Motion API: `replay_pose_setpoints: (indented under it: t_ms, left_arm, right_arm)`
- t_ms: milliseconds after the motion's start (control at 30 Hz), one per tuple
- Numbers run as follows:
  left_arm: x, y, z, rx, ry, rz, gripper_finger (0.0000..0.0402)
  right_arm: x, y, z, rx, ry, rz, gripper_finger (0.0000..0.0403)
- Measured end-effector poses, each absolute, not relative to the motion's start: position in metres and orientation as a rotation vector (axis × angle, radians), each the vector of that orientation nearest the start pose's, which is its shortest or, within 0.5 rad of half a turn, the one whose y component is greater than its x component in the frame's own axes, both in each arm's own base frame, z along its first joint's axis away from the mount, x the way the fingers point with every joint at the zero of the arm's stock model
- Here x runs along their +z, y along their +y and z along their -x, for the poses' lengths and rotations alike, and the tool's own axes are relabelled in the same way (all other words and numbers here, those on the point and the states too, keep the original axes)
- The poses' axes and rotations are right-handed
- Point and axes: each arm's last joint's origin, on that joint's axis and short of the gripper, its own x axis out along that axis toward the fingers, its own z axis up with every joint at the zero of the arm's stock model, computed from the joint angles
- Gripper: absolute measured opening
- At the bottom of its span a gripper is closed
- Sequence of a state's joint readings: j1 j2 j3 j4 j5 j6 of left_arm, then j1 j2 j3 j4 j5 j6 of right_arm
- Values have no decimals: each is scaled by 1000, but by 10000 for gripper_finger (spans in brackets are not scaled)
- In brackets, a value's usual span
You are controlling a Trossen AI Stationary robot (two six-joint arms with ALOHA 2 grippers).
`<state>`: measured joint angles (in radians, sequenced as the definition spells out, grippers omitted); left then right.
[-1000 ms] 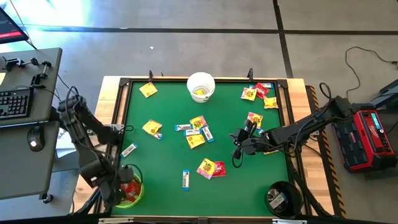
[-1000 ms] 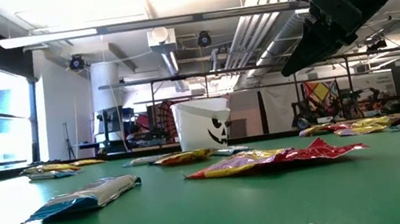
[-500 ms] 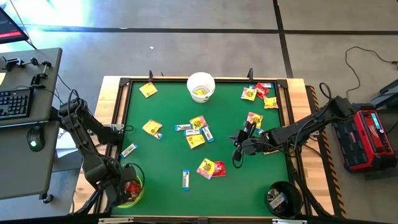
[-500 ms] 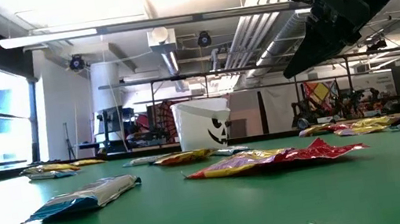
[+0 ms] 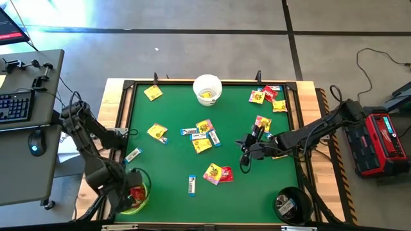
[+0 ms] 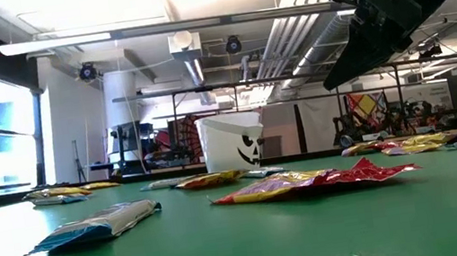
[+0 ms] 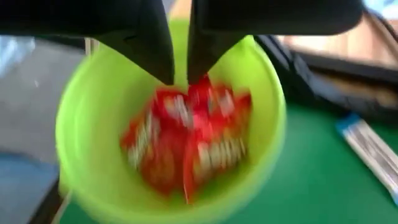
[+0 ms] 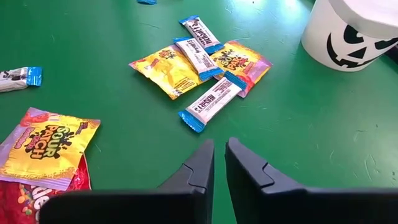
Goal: Sort candy by brand, put in halloween buckets
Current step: Put the red candy into the green bucket
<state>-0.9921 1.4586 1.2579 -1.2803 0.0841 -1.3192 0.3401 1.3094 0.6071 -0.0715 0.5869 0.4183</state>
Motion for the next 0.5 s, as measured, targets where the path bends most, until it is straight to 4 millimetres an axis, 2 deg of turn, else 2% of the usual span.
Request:
replay_pose_setpoints:
  t_ms: [100, 300, 400, 500]
  left_arm:
    - [276, -206, -143, 168, 1542, 291, 4]
    - [255, -194, -145, 202, 1573, 190, 1]
    - [245, -192, -144, 203, 1601, 195, 1]
    - [240, -200, -146, 104, 1616, 267, 0]
  right_arm:
    - [182, 66, -235, -373, 628, -51, 16]
    - [181, 66, -234, -377, 638, -44, 1]
    - [181, 66, -234, -377, 638, -44, 2]
    - [181, 66, -234, -377, 638, -44, 1]
